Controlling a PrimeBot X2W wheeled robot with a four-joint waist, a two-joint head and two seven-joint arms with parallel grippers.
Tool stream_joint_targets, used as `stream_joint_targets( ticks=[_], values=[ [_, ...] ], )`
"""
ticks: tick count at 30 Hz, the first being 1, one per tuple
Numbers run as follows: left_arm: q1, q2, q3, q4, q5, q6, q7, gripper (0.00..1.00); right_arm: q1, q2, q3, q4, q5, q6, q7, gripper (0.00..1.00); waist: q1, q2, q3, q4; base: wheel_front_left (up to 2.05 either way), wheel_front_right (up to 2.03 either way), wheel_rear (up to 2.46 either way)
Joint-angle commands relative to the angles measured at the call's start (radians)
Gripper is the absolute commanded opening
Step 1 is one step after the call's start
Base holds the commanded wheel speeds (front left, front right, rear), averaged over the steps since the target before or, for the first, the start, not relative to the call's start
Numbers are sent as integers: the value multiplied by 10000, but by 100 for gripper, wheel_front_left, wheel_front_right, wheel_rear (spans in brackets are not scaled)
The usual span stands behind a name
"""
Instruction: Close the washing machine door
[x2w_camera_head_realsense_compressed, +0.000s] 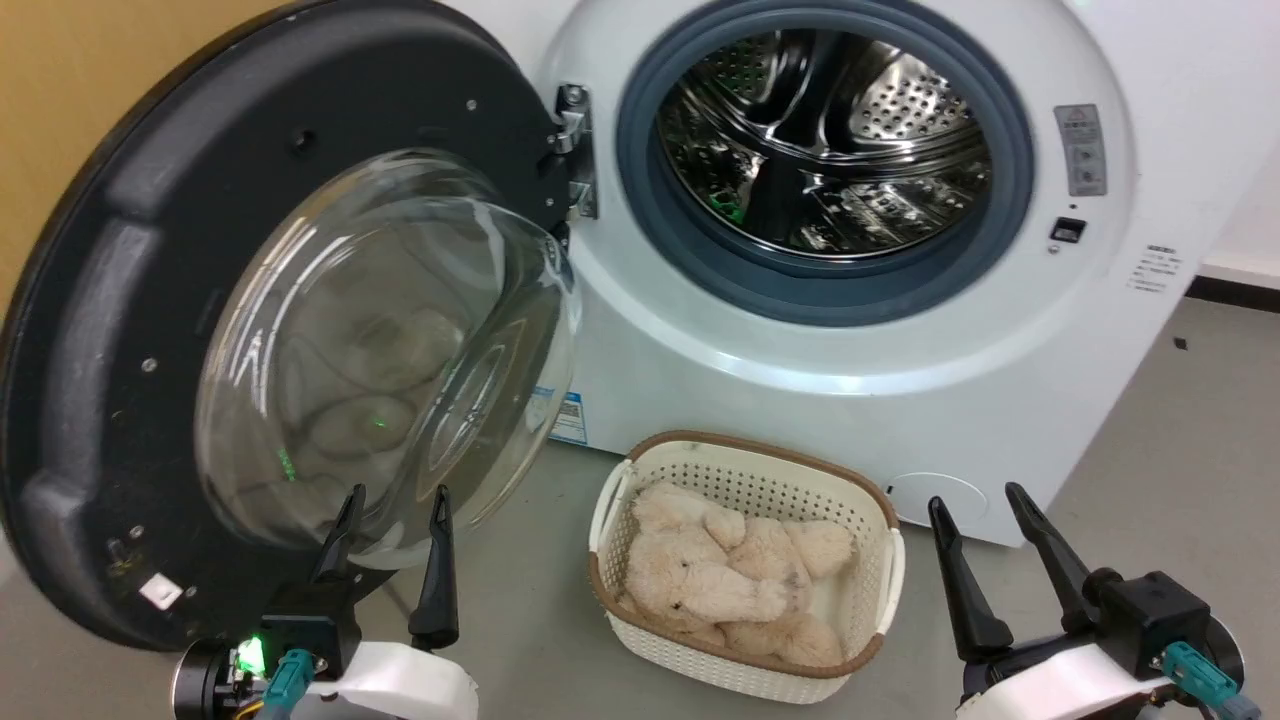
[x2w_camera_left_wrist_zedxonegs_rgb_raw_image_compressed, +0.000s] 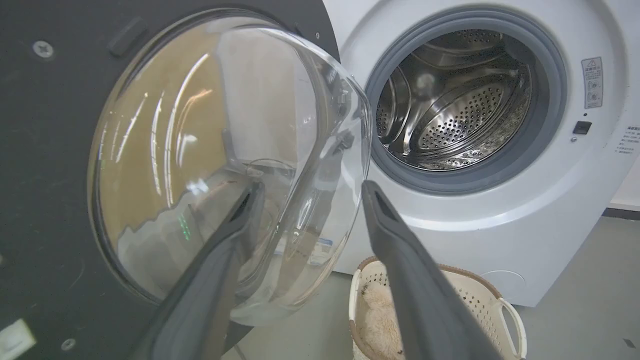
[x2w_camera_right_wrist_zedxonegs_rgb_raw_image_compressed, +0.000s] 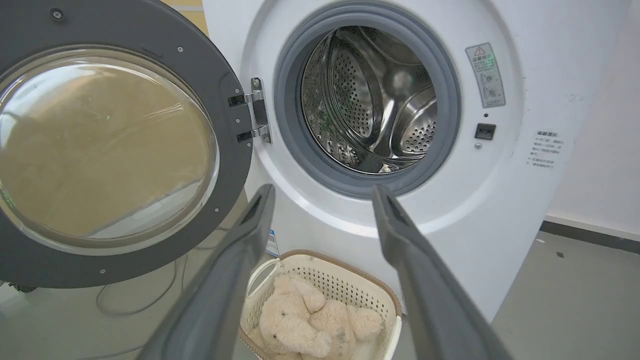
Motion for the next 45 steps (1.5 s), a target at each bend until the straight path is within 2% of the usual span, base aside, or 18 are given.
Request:
stream_joint_targets(
  ticks=[1, 45],
  values=[
    [100, 5, -24, -55, -77, 54, -122, 100, 113, -37, 41, 20, 92, 5, -114, 100, 0, 0, 0, 128, 0, 0, 0],
    [632, 9, 31, -1005, -585, 855, -1062, 100, -849, -638, 1675, 682, 1311, 7, -1053, 100, 0, 0, 447, 2346, 0, 0, 0]
  ],
)
